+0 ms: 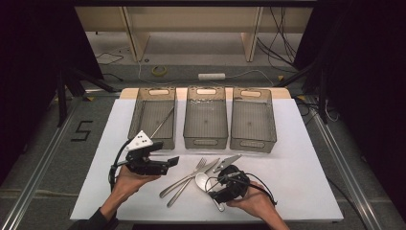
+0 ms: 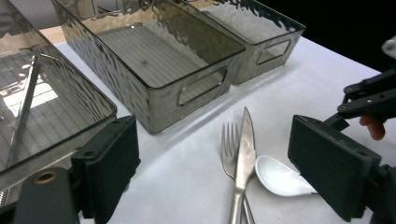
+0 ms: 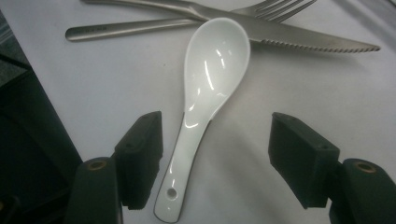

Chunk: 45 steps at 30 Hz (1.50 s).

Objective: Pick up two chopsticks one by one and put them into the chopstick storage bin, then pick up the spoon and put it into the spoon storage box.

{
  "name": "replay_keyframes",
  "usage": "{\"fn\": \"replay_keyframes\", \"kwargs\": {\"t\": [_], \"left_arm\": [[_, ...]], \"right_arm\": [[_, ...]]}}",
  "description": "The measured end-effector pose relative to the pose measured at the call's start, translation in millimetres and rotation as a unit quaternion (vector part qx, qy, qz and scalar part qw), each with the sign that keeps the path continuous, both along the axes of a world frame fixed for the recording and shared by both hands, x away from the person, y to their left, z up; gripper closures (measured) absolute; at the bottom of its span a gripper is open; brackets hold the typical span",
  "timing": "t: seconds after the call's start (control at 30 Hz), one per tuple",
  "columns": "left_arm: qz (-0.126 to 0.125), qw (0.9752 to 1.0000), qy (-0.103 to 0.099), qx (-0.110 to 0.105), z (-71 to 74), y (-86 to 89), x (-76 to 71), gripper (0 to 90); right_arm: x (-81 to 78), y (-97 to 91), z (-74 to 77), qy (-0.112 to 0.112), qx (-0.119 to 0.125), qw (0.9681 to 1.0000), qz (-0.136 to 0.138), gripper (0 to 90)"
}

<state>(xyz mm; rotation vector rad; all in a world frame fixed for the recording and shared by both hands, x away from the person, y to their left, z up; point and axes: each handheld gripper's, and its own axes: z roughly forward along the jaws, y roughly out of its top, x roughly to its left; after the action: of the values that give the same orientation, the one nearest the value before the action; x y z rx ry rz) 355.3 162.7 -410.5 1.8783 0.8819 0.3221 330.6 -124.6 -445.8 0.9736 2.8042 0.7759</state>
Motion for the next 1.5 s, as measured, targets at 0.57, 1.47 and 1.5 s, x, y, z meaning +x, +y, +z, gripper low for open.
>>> {"fn": "replay_keyframes", "kwargs": {"t": [0.57, 1.47, 1.5], "left_arm": [[0.000, 1.0000, 0.003, -0.001, -3.4, 1.9, -14.0, 15.5], [-0.011, 0.9999, 0.003, 0.013, -9.2, -0.4, -23.5, 15.4], [-0.011, 0.9998, 0.003, 0.014, -9.1, -0.5, -23.5, 15.4]], "right_arm": [[-1.6, 13.6, -9.6, 0.024, -0.035, 0.9989, 0.020, 51.1], [4.7, 26.3, -14.4, 0.031, -0.102, 0.9934, 0.043, 74.6], [4.5, 26.4, -14.4, 0.030, -0.102, 0.9934, 0.043, 75.1]]}}
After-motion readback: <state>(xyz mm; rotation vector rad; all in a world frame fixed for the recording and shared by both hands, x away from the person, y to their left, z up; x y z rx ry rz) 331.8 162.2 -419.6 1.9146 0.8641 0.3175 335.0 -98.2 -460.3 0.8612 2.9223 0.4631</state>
